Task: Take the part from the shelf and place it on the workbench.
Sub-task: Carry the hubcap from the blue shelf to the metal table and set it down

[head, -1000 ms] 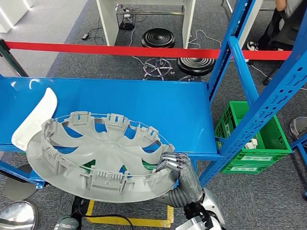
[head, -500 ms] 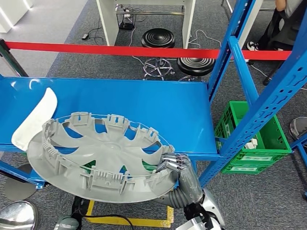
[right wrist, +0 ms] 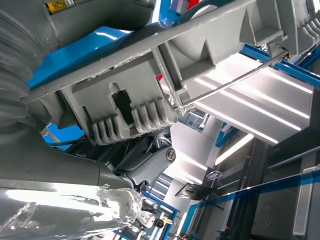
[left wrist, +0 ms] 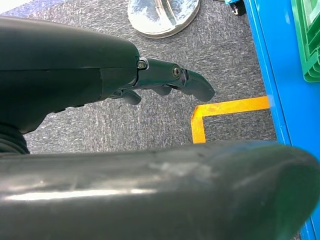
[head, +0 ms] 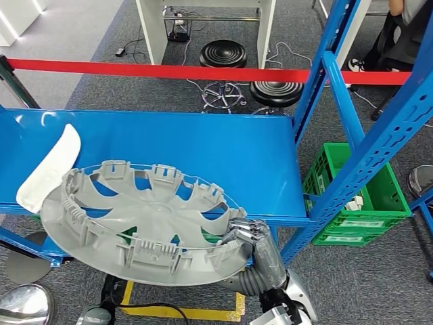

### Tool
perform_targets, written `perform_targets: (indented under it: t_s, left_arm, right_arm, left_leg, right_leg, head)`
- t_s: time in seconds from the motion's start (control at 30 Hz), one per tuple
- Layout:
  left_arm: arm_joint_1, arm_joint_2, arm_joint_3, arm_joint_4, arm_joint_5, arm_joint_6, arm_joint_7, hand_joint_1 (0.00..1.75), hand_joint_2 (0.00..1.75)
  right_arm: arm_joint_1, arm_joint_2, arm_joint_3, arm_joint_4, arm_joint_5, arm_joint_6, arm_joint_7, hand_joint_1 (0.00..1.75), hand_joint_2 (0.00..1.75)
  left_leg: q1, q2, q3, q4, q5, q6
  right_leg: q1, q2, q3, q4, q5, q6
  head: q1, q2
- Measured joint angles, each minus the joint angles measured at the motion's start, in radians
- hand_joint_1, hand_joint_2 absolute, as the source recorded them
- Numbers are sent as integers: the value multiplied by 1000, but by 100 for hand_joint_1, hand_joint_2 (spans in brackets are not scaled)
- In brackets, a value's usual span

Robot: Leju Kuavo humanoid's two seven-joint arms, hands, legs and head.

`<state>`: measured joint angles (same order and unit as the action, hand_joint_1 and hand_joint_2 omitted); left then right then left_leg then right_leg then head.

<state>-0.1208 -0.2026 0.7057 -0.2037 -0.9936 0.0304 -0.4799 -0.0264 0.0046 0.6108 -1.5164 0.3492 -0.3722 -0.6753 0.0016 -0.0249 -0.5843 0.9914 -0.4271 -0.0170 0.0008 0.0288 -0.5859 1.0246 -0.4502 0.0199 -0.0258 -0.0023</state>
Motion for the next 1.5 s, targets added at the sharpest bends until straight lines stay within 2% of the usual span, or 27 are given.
perform_targets:
  t_s: [0.53, 0.8, 1.13, 1.5]
  left_arm:
    - [0, 0, 0, 0, 3, 2, 0, 0, 0]
    - [0, 0, 0, 0, 10, -1, 0, 0, 0]
    - [0, 0, 0, 0, 17, 1, 0, 0, 0]
    - [0, 0, 0, 0, 30, 7, 3, 0, 0]
  right_arm:
    - [6, 0, -4, 0, -16, 7, 0, 175, 175]
    - [10, 0, -10, -2, -80, 94, 0, 175, 175]
    - [13, 0, -29, -3, -89, 118, 0, 175, 175]
    - [29, 0, -31, -3, -115, 218, 26, 175, 175]
  left_leg:
    - [0, 0, 0, 0, 0, 0]
    - [0, 0, 0, 0, 0, 0]
    - [0, 0, 0, 0, 0, 0]
    - [0, 0, 0, 0, 0, 0]
  right_leg:
    - [0, 0, 0, 0, 0, 0]
    - [0, 0, 0, 0, 0, 0]
    - [0, 0, 0, 0, 0, 0]
    - [0, 0, 0, 0, 0, 0]
  head:
    - [0, 0]
    - [0, 0]
    - [0, 0]
    - [0, 0]
